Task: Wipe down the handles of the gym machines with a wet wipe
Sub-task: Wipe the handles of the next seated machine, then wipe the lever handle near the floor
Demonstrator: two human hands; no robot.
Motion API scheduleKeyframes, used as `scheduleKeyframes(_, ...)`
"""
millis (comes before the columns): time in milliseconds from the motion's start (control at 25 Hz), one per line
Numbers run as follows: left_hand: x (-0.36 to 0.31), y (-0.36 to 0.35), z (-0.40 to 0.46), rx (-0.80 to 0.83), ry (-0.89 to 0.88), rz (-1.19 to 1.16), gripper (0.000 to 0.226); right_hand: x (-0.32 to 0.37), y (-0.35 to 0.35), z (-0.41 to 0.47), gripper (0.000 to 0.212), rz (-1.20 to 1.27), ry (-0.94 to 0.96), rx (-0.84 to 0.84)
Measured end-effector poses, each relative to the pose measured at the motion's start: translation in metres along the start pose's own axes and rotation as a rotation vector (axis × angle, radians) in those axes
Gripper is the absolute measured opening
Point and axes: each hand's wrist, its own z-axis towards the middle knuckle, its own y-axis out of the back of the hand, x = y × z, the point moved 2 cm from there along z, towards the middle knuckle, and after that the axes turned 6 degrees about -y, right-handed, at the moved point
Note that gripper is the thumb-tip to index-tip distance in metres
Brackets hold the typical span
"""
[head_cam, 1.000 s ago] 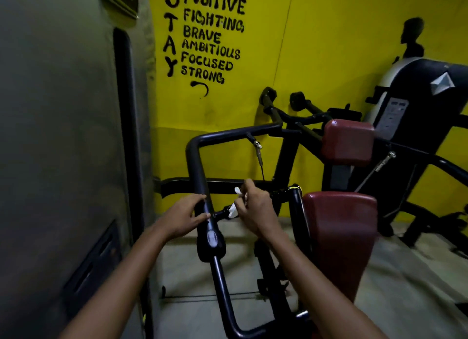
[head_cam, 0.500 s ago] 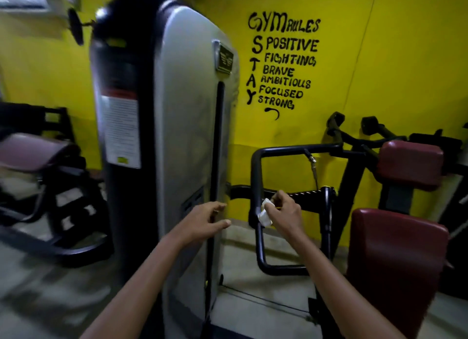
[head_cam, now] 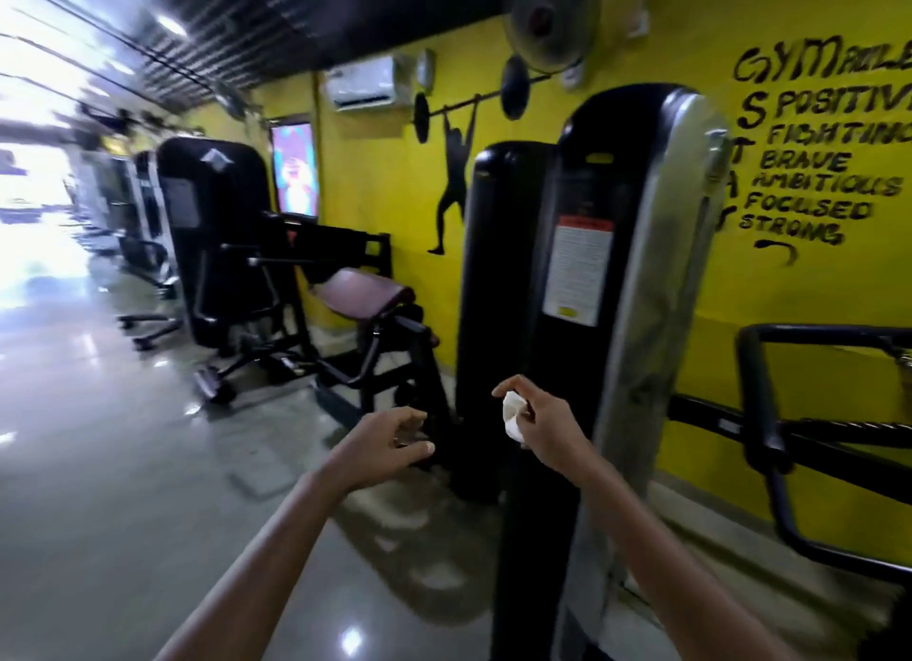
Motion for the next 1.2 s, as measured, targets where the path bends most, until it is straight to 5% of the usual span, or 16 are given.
scheduleKeyframes(200,0.074,0.115,-0.079,-0.146,0.211,0.108,0.069,0.088,-0.108,0.028,0.027,0.008,0.078,0.094)
scheduleKeyframes(360,0.122,0.162,-0.105,-0.242,0.296,0.186,0.050,0.128,-0.169,0.058,0.034,0.012,0.086,0.171)
scheduleKeyframes(480,0.161,0.183,-0.100,-0.278,0.348,0.230,0.050,0.141,-0.208,0.093,0.011,-0.029,0.205,0.228)
scheduleKeyframes(720,0.245,0.205,-0.040,-0.300,0.402,0.268,0.051,0.133,-0.266,0.202,0.041,-0.013,0.318,0.234)
scheduleKeyframes(1200,0.430,0.240,0.153,-0.322,0.511,0.199,0.084,0.110,-0.406,0.480,0.022,-0.027,0.334,0.276)
